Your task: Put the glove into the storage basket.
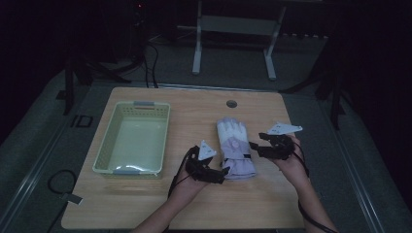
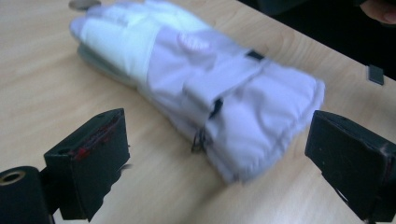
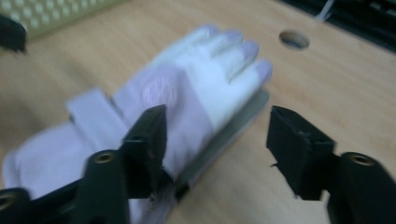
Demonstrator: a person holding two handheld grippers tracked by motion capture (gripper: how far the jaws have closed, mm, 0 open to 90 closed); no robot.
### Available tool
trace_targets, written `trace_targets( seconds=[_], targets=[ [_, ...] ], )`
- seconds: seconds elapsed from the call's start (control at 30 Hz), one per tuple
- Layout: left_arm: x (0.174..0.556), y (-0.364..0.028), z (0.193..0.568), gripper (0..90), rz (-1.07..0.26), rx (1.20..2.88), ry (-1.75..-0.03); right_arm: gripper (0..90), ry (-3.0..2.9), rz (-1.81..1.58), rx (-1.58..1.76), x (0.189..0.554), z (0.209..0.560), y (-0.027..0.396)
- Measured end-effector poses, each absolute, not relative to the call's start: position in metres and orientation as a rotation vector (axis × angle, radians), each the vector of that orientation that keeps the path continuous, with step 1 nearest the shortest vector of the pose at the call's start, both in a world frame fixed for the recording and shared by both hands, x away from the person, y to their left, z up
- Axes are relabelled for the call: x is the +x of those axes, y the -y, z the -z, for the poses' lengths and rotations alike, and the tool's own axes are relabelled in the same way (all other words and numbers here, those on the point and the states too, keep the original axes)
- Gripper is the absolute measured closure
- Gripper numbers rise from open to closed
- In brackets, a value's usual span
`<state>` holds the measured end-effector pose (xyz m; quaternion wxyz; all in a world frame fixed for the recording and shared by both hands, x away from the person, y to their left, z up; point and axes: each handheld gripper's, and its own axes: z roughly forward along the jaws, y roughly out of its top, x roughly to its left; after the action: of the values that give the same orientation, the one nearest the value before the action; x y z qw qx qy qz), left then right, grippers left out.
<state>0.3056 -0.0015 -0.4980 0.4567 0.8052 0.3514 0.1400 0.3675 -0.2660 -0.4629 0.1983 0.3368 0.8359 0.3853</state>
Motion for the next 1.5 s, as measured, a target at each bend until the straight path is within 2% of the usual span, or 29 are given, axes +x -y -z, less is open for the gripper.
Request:
trace_targets(
  seconds=[0.07, 0.2, 0.3, 0.43, 0.57, 0.83, 0.97, 1.0, 1.17, 1.33, 1.4, 1.5],
  targets=[
    [0.31, 0.01, 0.497, 6.0, -0.359, 2.006, -0.87, 54.5, -2.315, -1.079, 0.945, 0.373, 0.462, 0.259],
    [0.317, 0.017, 0.5, 12.5, -0.329, 1.996, -0.92, 55.8, -2.318, -1.085, 0.977, 0.38, 0.471, 0.252],
    [0.322, 0.021, 0.511, 15.0, -0.272, 1.994, -1.01, 52.3, -2.334, -1.085, 1.018, 0.383, 0.483, 0.251],
    [0.321, 0.026, 0.526, 18.2, -0.187, 2.045, -1.042, 44.8, -2.381, -1.019, 1.036, 0.378, 0.501, 0.248],
    [0.323, 0.026, 0.539, 22.5, -0.146, 2.053, -1.093, 44.8, -2.406, -0.977, 1.08, 0.376, 0.515, 0.25],
    [0.33, 0.026, 0.555, 29.2, -0.062, 2.071, -1.08, 51.3, -2.482, -1.005, 1.201, 0.382, 0.532, 0.248],
    [0.334, 0.024, 0.557, 33.2, 0.002, 2.068, -1.053, 51.3, -2.507, -1.052, 1.276, 0.386, 0.535, 0.252],
    [0.335, 0.024, 0.557, 38.2, 0.025, 2.061, -1.049, 51.4, -2.515, -1.065, 1.301, 0.388, 0.536, 0.253],
    [0.338, 0.022, 0.558, 47.6, 0.073, 2.072, -1.008, 56.9, -2.554, -1.161, 1.407, 0.395, 0.542, 0.26],
    [0.336, 0.024, 0.552, 65.4, 0.047, 2.095, -0.998, 75.8, -2.536, -1.165, 1.399, 0.393, 0.541, 0.259],
    [0.336, 0.024, 0.549, 70.5, 0.047, 2.105, -0.998, 80.3, -2.488, -1.083, 1.333, 0.385, 0.535, 0.25],
    [0.336, 0.023, 0.546, 72.4, 0.054, 2.104, -0.997, 81.4, -2.452, -1.039, 1.29, 0.379, 0.528, 0.244]
  ],
)
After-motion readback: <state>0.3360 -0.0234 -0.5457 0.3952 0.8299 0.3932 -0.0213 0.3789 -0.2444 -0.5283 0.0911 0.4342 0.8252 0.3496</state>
